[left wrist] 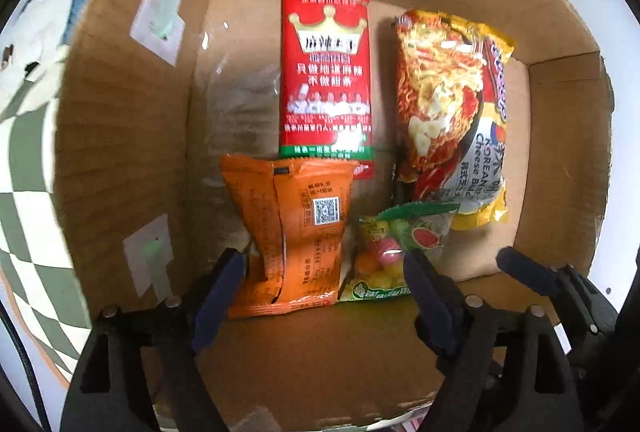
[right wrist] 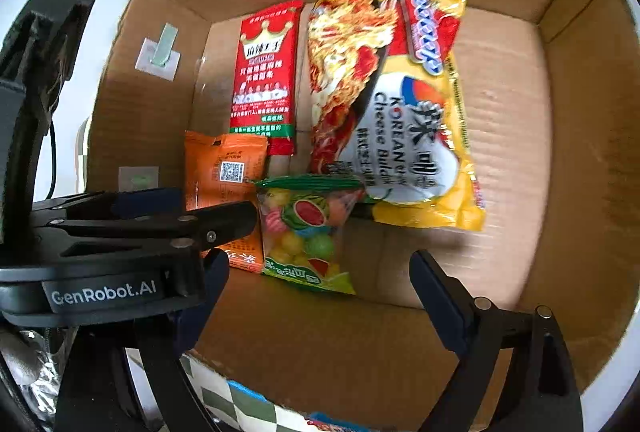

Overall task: Organize snacks
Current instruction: 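Carry both packets into the box beside the red pouch and open both tools, then lift both tools out of the box toward the remaining snacks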

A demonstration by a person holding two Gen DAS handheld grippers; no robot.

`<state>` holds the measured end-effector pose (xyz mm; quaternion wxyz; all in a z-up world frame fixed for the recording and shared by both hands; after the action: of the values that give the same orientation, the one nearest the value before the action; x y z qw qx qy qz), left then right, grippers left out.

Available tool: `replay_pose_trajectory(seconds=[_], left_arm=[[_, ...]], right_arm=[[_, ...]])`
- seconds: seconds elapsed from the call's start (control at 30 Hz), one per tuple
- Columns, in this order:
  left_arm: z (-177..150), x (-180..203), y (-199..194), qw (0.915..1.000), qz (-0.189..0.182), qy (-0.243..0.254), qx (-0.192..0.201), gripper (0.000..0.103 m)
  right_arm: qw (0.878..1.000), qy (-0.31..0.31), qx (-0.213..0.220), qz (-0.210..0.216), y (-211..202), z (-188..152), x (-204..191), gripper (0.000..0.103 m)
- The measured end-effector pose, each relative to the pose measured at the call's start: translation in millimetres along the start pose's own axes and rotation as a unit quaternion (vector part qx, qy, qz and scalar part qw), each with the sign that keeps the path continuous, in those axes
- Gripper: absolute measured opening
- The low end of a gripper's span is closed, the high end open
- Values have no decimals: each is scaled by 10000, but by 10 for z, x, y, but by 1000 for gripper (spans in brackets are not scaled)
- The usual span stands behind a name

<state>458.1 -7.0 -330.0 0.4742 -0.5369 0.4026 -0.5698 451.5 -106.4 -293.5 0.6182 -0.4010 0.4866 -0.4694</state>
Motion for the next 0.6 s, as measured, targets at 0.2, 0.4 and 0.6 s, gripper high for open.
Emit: replay_pose_trajectory(seconds=[0.2, 0.4, 0.6], left_arm=[[16, -13, -289, 9972, 356, 193, 635, 82], [-49, -27, -739, 9882, 501, 351, 1401, 82], [-171, 8, -1246, 9746, 515, 451, 2130, 82]], right_arm=[[9991, 125, 360, -168, -354, -10, 111, 94], [9946, 189, 945, -392, -789, -58, 260, 94], [9849, 131, 1634, -555, -1235, -115, 232, 94]])
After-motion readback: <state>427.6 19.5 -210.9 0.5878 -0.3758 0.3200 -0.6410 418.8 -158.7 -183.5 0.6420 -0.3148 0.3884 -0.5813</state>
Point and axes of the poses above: each gripper's, at about its wrist camera, not at the fingertips, and y roughly the way its jaws point, x to its right, z to its top, the point moved 9 cm from there along y, roughly the way its jaws point, and after that the axes turned 11 degrees about x, right-handed, at the moved point
